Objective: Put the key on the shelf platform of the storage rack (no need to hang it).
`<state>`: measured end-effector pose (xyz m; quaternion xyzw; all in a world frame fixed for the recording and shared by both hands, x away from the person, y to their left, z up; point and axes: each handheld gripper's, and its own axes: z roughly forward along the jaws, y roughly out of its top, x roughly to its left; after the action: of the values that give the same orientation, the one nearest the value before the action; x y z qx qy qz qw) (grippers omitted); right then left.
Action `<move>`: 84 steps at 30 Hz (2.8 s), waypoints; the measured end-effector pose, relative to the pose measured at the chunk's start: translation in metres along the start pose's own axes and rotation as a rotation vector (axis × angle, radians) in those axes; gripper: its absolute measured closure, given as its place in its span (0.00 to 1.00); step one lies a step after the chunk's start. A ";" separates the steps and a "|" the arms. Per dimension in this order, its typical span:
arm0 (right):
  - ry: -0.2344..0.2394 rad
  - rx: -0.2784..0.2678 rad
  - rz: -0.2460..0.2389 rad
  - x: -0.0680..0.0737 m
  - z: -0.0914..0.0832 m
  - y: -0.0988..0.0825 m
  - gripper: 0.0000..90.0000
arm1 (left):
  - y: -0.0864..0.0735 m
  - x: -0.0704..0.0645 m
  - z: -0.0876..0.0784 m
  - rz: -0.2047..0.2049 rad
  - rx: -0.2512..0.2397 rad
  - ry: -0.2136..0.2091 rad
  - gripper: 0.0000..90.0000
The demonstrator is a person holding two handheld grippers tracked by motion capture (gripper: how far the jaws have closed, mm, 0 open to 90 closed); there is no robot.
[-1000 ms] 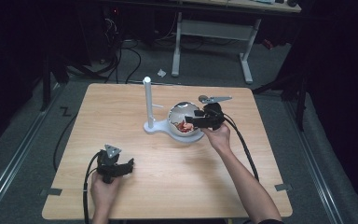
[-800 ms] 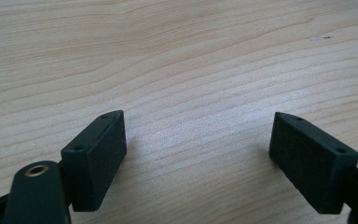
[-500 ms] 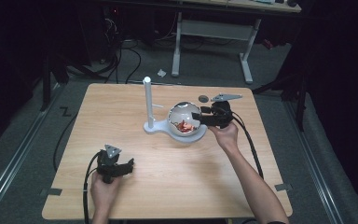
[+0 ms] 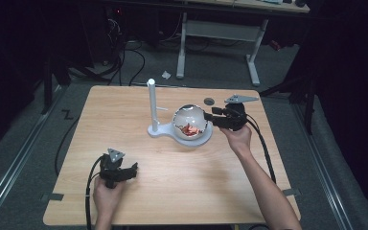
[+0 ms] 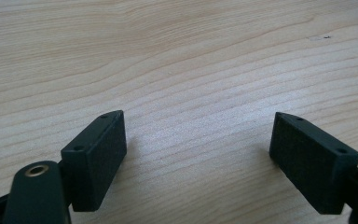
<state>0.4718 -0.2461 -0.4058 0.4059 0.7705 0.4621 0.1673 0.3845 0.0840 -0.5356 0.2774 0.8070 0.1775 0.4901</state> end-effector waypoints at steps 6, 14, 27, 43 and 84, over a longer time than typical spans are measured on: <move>-0.010 -0.018 0.000 -0.003 -0.011 0.001 0.56 | 0.000 0.000 0.000 0.001 0.000 0.000 0.21; -0.031 -0.041 0.024 -0.009 -0.027 -0.006 0.57 | 0.000 0.000 0.000 0.001 0.000 0.000 0.21; -0.062 -0.070 0.006 -0.011 -0.054 -0.008 0.51 | 0.000 0.000 0.000 -0.004 0.002 0.003 0.21; -0.102 -0.121 0.026 -0.017 -0.085 -0.022 0.48 | 0.000 0.000 0.000 -0.006 0.002 0.003 0.21; -0.203 -0.123 0.107 -0.021 -0.153 -0.066 0.49 | 0.000 0.000 0.000 -0.005 0.002 0.003 0.21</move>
<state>0.3564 -0.3667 -0.3851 0.4802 0.6969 0.4735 0.2442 0.3842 0.0835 -0.5353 0.2757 0.8087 0.1757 0.4890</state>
